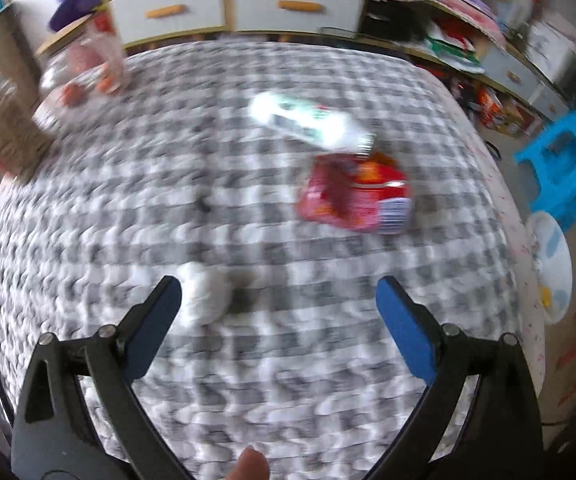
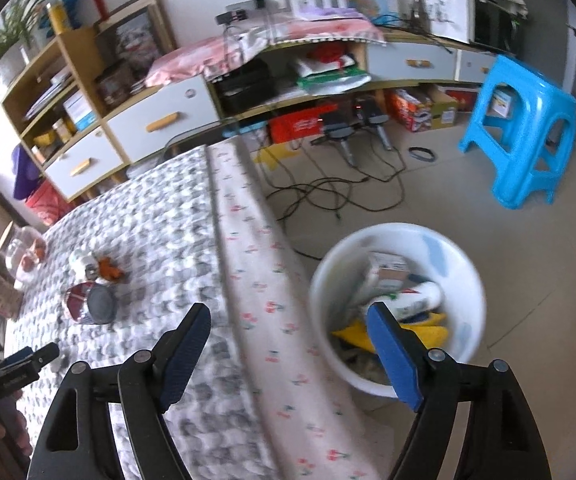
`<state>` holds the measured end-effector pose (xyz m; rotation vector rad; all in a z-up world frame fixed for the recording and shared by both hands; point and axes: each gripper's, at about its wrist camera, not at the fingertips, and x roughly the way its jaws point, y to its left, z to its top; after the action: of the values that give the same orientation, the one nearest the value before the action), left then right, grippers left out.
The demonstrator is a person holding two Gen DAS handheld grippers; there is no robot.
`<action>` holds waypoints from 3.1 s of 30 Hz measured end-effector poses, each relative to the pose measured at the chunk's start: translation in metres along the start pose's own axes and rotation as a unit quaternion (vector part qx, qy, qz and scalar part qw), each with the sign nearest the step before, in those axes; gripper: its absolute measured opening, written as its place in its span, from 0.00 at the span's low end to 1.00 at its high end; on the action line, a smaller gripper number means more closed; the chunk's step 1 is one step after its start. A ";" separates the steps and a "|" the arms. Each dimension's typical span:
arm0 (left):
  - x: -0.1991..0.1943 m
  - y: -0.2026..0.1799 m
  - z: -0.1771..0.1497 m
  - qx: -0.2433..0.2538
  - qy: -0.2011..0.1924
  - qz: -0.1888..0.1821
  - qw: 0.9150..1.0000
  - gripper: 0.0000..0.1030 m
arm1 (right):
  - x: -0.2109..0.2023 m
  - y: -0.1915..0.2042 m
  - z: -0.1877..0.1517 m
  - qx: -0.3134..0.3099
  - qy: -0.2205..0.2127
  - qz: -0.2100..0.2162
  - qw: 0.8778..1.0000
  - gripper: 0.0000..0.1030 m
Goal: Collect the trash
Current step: 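Move both tools back over the bed toward the remaining trash, then grasp the white tissue ball with the left gripper while the right grasps the red can, then drop the red can into the bin with the right gripper while the left drops the tissue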
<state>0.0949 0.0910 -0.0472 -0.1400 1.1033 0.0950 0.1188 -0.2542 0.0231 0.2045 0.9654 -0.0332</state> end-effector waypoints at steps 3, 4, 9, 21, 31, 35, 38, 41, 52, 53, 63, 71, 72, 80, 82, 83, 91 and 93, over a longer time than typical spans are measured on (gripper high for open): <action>0.004 0.020 -0.004 -0.025 0.016 -0.019 0.999 0.88 | 0.007 0.022 0.001 -0.014 0.004 0.008 1.000 0.80; 0.006 0.026 -0.004 -0.032 0.021 -0.026 0.999 0.83 | 0.009 0.030 0.001 -0.019 0.006 0.011 1.000 0.80; 0.016 0.047 -0.012 -0.064 0.051 -0.065 0.995 0.65 | 0.020 0.059 0.001 -0.040 0.013 0.019 0.999 0.80; 0.031 0.054 -0.003 -0.064 0.057 -0.060 0.995 0.33 | 0.040 0.097 -0.004 -0.061 0.031 0.022 0.997 0.80; 0.016 0.061 0.016 -0.048 0.021 -0.053 0.997 0.23 | 0.062 0.152 -0.011 -0.082 0.051 0.041 0.995 0.83; 0.004 0.070 0.022 -0.042 0.002 -0.043 0.998 0.23 | 0.073 0.182 -0.014 -0.085 0.055 0.056 0.993 0.84; -0.001 0.081 0.025 -0.051 -0.007 -0.045 0.998 0.23 | 0.084 0.206 -0.018 -0.086 0.065 0.066 0.992 0.88; -0.006 0.086 0.026 -0.046 -0.021 -0.023 0.998 0.23 | 0.096 0.227 -0.021 -0.087 0.071 0.067 0.991 0.90; -0.023 0.099 0.035 -0.034 -0.063 0.014 0.997 0.23 | 0.128 0.269 -0.026 -0.091 0.064 0.036 0.993 0.91; -0.024 0.099 0.035 -0.033 -0.065 0.015 0.997 0.23 | 0.130 0.270 -0.026 -0.092 0.063 0.035 0.993 0.91; -0.027 0.098 0.035 -0.025 -0.073 0.026 0.997 0.23 | 0.142 0.281 -0.028 -0.105 0.069 0.033 0.992 0.91; -0.024 0.099 0.034 -0.027 -0.065 0.018 0.997 0.23 | 0.143 0.281 -0.026 -0.094 0.067 0.032 0.993 0.90; -0.023 0.099 0.034 -0.027 -0.063 0.017 0.997 0.23 | 0.143 0.281 -0.026 -0.094 0.066 0.031 0.993 0.90; -0.019 0.094 0.032 -0.021 -0.054 0.008 0.998 0.23 | 0.120 0.287 -0.031 -0.133 0.047 0.030 0.990 0.90; -0.018 0.092 0.032 -0.019 -0.053 0.006 0.998 0.23 | 0.113 0.286 -0.031 -0.143 0.040 0.028 0.988 0.89; -0.018 0.091 0.032 -0.018 -0.053 0.005 0.998 0.23 | 0.110 0.285 -0.031 -0.147 0.037 0.028 0.988 0.89; -0.014 0.084 0.031 -0.011 -0.048 0.001 0.999 0.23 | 0.090 0.266 -0.026 -0.151 0.026 0.024 0.988 0.89; -0.013 0.080 0.031 -0.007 -0.047 -0.001 0.999 0.23 | 0.085 0.260 -0.024 -0.150 0.022 0.023 0.988 0.89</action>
<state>0.1045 0.1748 -0.0272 -0.1487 1.0082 0.1067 0.1785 0.0107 -0.0190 -0.0499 0.9973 0.1587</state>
